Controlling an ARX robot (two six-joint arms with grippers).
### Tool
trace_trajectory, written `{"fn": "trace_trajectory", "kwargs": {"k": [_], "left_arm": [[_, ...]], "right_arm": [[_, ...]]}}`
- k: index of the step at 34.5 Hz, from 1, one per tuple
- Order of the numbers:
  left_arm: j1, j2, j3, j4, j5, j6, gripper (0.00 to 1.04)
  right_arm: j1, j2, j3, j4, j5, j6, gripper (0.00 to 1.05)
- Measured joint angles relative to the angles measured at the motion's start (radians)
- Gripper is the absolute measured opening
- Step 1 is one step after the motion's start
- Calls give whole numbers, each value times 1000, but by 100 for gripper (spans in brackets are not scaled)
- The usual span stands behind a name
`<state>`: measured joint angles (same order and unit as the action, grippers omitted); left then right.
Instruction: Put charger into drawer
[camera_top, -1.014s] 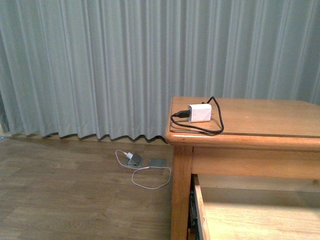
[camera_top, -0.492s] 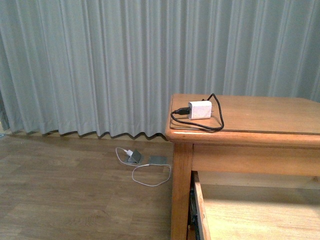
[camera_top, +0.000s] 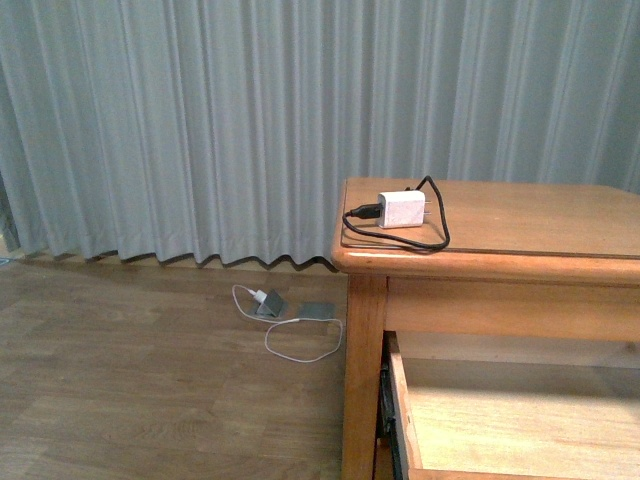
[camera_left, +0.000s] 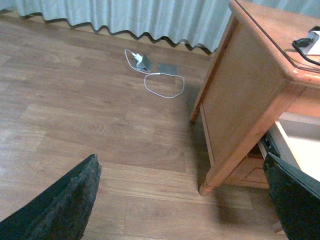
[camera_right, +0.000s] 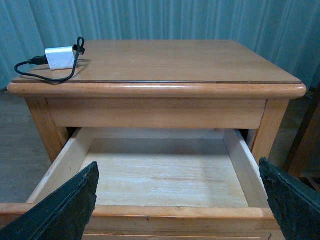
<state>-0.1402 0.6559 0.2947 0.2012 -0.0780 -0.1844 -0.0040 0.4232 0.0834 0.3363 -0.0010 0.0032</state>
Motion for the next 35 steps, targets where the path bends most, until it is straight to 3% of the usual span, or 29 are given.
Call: {"fn": "trace_trajectory", "kwargs": {"k": [12,35], "left_arm": [[-114,508,409,106,47,210,98],[-216,1195,1044,233,240,399,98]], "right_arm": [[0,0,0,0,0,0,96],[0,0,0,0,0,0,96]]}}
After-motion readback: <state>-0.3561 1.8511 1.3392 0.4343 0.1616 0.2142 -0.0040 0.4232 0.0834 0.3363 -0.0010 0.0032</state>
